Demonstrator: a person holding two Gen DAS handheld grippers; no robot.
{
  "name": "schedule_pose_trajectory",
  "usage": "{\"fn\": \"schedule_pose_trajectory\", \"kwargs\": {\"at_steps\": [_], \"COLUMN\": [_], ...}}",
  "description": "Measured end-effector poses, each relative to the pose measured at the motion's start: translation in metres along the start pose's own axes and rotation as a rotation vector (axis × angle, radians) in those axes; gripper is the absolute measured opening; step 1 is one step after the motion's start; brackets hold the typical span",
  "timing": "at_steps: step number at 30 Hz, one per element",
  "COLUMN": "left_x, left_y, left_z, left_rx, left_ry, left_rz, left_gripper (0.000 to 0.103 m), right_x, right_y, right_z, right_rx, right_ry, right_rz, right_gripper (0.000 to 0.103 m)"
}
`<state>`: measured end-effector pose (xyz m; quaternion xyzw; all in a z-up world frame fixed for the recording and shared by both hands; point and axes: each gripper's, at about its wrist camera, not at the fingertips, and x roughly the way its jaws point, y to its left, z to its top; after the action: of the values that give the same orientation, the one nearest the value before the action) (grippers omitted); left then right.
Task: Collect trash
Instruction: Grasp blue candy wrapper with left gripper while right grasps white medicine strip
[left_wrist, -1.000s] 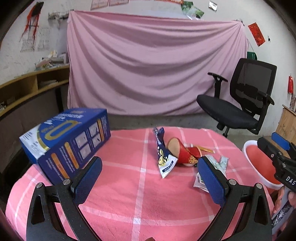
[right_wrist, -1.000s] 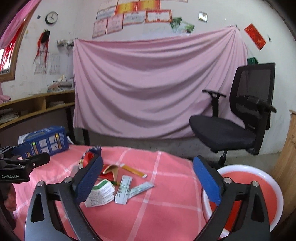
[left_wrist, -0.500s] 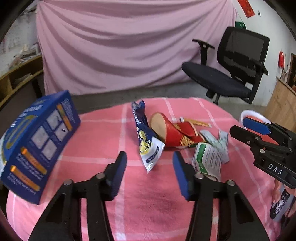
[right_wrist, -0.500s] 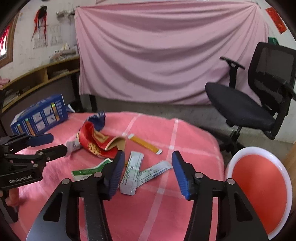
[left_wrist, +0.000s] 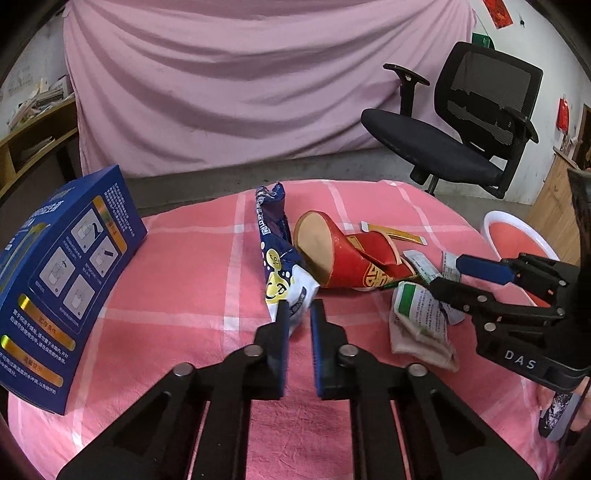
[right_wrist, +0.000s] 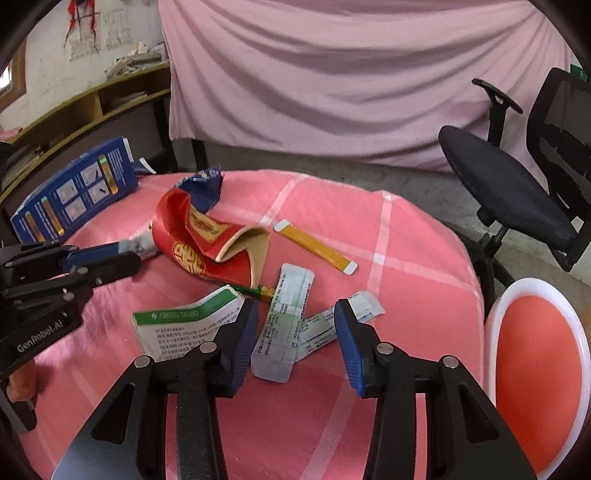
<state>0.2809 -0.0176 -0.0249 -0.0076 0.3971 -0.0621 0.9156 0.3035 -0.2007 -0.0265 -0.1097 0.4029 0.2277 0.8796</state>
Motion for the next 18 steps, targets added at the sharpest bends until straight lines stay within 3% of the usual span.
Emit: {"fn": "schedule_pose_trajectory", "kwargs": {"at_steps": [4, 10, 18], "left_x": [-0.004, -0.013, -0.032], "left_y": [0.001, 0.007, 0.003], "left_z": [-0.001, -0.003, -0.010], "left_rx": [-0.004, -0.025, -0.028], "left_ry": [-0.007, -0.033, -0.102], "left_rz": [0.001, 0.008, 0.016], "left_gripper": [0.002, 0.001, 0.001], "right_x": [0.006, 0.004, -0.002], "right_y": [-0.003, -0.005, -0.004], "right_z": [-0.001, -0.002, -0.004], "right_rx": [0.007, 0.013, 0.013], "right_ry": [0.031, 0.037, 0.009], "right_rz": [0.010, 0.011, 0.023], "right_gripper": [0.038, 0.020, 0.019]}}
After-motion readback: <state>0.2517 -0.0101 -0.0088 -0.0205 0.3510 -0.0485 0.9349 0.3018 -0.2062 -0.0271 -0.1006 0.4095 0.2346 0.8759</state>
